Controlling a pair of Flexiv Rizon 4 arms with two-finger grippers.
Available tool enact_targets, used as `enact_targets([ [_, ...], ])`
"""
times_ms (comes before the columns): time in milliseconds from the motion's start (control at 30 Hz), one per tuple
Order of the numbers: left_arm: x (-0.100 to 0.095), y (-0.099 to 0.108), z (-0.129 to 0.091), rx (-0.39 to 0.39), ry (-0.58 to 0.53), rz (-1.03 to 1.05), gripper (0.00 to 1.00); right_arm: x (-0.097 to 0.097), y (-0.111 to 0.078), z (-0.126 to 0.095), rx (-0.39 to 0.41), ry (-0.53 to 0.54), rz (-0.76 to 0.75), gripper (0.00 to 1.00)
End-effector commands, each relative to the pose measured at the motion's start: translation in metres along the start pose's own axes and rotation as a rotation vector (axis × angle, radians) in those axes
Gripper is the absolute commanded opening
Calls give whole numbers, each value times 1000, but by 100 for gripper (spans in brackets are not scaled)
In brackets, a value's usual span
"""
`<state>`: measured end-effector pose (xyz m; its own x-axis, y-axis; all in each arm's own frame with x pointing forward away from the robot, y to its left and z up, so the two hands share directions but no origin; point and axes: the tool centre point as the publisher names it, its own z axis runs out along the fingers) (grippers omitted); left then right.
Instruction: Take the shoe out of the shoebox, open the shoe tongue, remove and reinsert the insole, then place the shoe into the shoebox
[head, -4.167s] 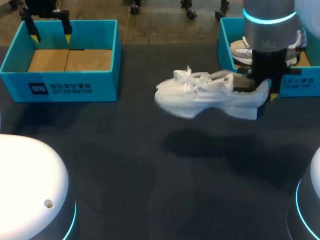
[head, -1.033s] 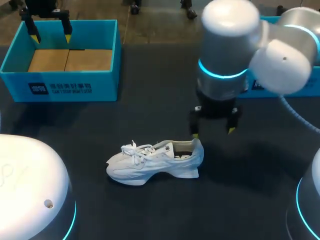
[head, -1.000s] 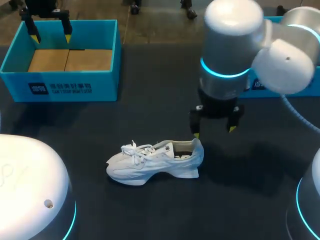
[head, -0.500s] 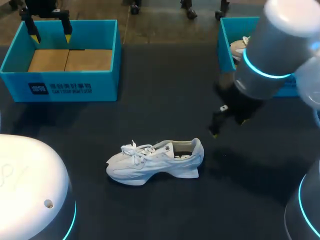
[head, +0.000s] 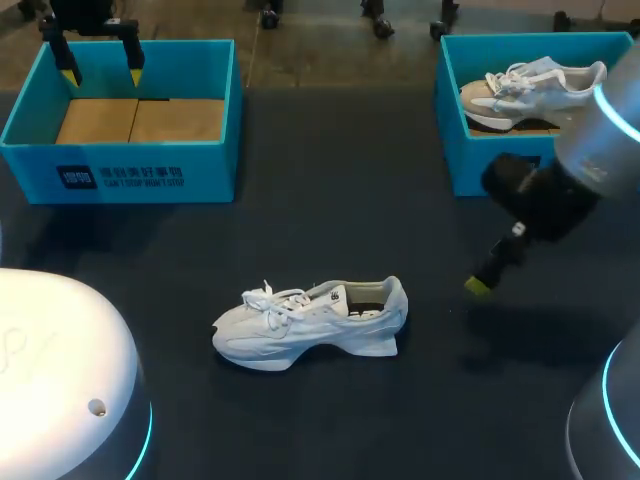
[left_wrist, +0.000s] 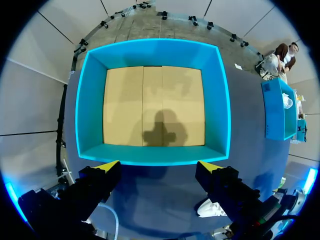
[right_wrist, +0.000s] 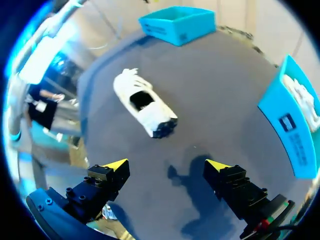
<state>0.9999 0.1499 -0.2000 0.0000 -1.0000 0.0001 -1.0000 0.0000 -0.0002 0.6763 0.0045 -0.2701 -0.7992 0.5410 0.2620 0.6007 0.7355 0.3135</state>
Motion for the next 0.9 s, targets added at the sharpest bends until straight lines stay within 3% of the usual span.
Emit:
enact_targets([
  [33, 0, 0, 0, 0, 0, 0, 100, -3, -12, 0, -448, 480, -481, 100],
  [300, 0, 0, 0, 0, 0, 0, 100, -12, -19, 16, -547, 461, -700, 100],
  [533, 0, 0, 0, 0, 0, 0, 100, -6, -22, 28, -576, 360, -841, 100],
  [900, 0, 0, 0, 0, 0, 0, 100, -6, -22, 28, -576, 360, -841, 100],
])
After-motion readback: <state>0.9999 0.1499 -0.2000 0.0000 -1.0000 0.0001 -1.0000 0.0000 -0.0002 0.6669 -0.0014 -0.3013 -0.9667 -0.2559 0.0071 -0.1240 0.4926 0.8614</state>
